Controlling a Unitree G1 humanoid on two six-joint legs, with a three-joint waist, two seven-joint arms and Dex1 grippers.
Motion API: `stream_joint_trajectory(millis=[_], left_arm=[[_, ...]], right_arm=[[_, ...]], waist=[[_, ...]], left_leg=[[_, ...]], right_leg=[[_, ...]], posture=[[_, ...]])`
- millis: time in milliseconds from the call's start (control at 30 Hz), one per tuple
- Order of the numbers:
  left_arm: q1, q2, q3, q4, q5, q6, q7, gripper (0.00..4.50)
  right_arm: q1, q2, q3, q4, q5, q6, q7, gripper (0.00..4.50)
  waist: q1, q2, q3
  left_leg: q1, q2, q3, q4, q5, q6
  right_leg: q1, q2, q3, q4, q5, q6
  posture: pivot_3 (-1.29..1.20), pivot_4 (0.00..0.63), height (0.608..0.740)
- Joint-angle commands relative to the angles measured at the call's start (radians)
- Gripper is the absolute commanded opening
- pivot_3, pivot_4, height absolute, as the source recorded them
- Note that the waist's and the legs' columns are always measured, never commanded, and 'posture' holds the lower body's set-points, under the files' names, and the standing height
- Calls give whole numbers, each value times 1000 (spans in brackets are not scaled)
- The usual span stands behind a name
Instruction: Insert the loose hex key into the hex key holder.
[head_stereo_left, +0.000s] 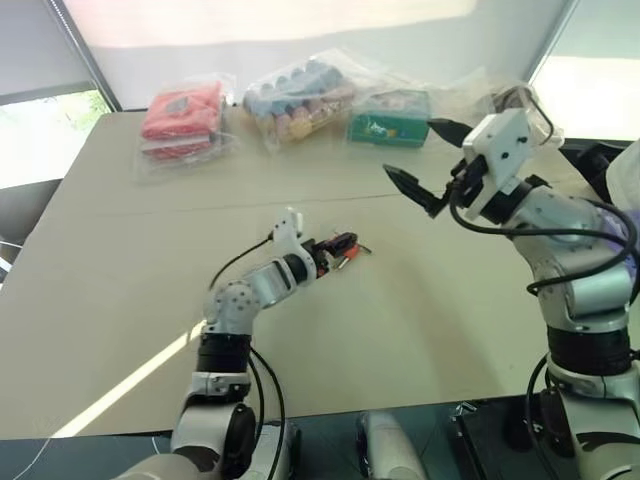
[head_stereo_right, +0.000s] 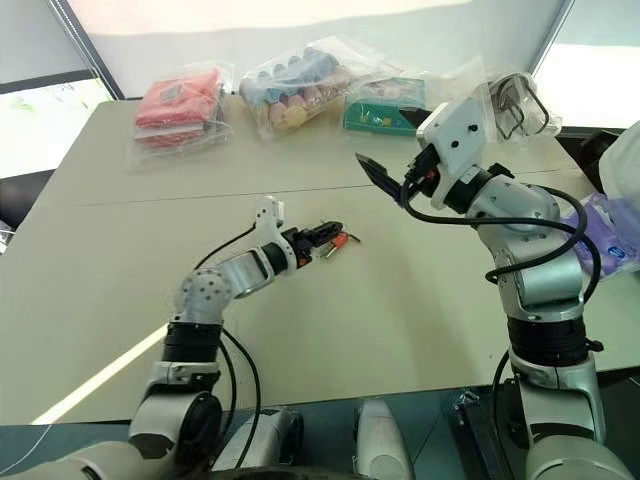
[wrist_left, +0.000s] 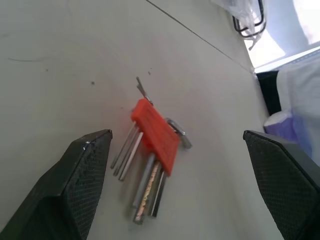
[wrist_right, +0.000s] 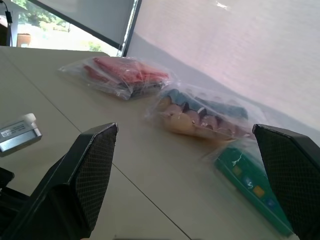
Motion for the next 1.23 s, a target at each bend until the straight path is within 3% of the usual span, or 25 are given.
stream_joint_trajectory(millis=[33, 133, 300, 400, 533, 700, 867, 1033, 1233], left_arm=[[30, 94, -3, -106, 9, 119, 3, 4457], [49, 187, -38, -197, 15, 173, -59, 4457], [53, 324, -103, -322, 55, 87, -235, 4457], [43, 389, -142, -371, 132, -35, -337, 4457], [-19, 477, -173, -320, 331, -343, -456, 4457], [-63, 535, -198, -224, 417, -472, -591, 4457], [8, 712, -198, -249, 388, -474, -873, 4457], [93, 835, -133, -272, 312, -401, -1009, 4457], [131, 873, -113, -301, 281, -359, -1066, 4457]], right_arm=[[-34, -2, -4, -1, -11, -45, 10, 4500], [-38, -4, -2, 20, -15, -63, 22, 4500], [0, -33, 3, 39, 11, -43, 104, 4500], [70, -75, -1, 28, 34, -15, 173, 4500], [196, -141, -3, -1, 55, 19, 247, 4500], [284, -213, -19, -32, 80, 56, 312, 4500], [363, -308, -65, -66, 93, 77, 370, 4500], [376, -364, -117, -66, 102, 83, 392, 4500], [370, -396, -141, -72, 110, 93, 403, 4500]], waist=[[-1, 0, 0], [-2, 0, 0], [7, 0, 0], [19, 0, 0], [26, 0, 1], [24, 0, 1], [17, 0, 1], [19, 0, 1], [27, 0, 1]], left_leg=[[0, 0, 0, 0, 0, 0], [0, 0, 0, 0, 0, 0], [-1, 0, 0, 0, 0, 0], [-1, -1, -1, 0, 0, 0], [-1, 0, 0, 0, 0, 0], [-1, -1, 0, 0, 0, 0], [-2, 0, 0, -1, 0, 1], [-2, 0, 0, 0, -4, 7], [-2, 0, 0, 0, -4, 7]], right_leg=[[0, 0, 0, 0, 0, 0], [0, 0, 0, 0, 0, 0], [0, 0, 0, -1, 0, 0], [1, -1, 0, -2, 0, 0], [1, -1, 0, -3, 0, 0], [1, -1, 0, -3, 0, 0], [-1, -1, 0, -3, 0, 0], [0, -1, 0, -3, 0, 0], [1, -1, -1, -4, 0, 0]], posture=[[0, 150, 740], [0, 150, 740], [0, 150, 740], [0, 150, 740], [0, 150, 740], [0, 150, 740], [0, 150, 740], [0, 150, 740], [0, 150, 740]])
